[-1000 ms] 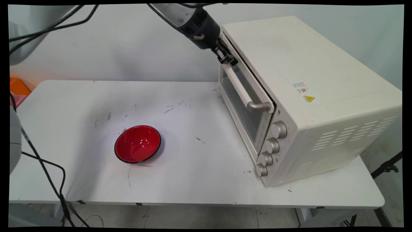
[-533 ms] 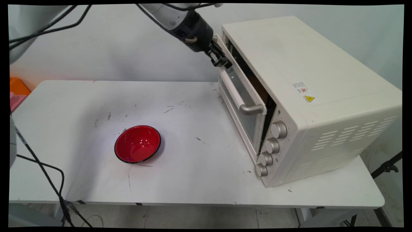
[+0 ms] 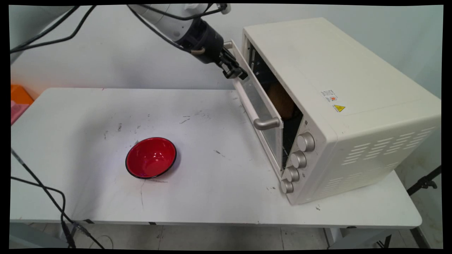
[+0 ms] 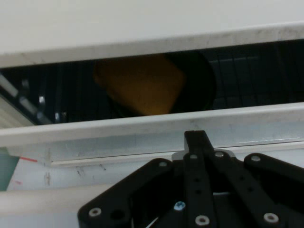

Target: Open the oven

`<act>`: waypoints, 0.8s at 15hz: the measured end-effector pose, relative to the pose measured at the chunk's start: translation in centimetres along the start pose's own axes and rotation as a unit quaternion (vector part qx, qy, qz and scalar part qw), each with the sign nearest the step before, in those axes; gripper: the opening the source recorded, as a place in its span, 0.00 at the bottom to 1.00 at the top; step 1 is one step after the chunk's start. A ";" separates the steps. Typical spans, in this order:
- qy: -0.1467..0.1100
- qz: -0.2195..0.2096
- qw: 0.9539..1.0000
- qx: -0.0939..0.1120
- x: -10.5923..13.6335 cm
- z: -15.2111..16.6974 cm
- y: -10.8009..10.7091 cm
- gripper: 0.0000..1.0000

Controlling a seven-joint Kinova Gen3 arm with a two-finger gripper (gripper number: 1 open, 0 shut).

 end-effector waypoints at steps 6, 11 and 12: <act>0.012 -0.018 1.000 0.008 -3.3 0.1 0.4 0.00; 0.009 -0.020 1.000 0.014 -5.5 0.3 0.4 0.00; 0.009 -0.020 1.000 0.015 -5.7 0.3 0.4 0.00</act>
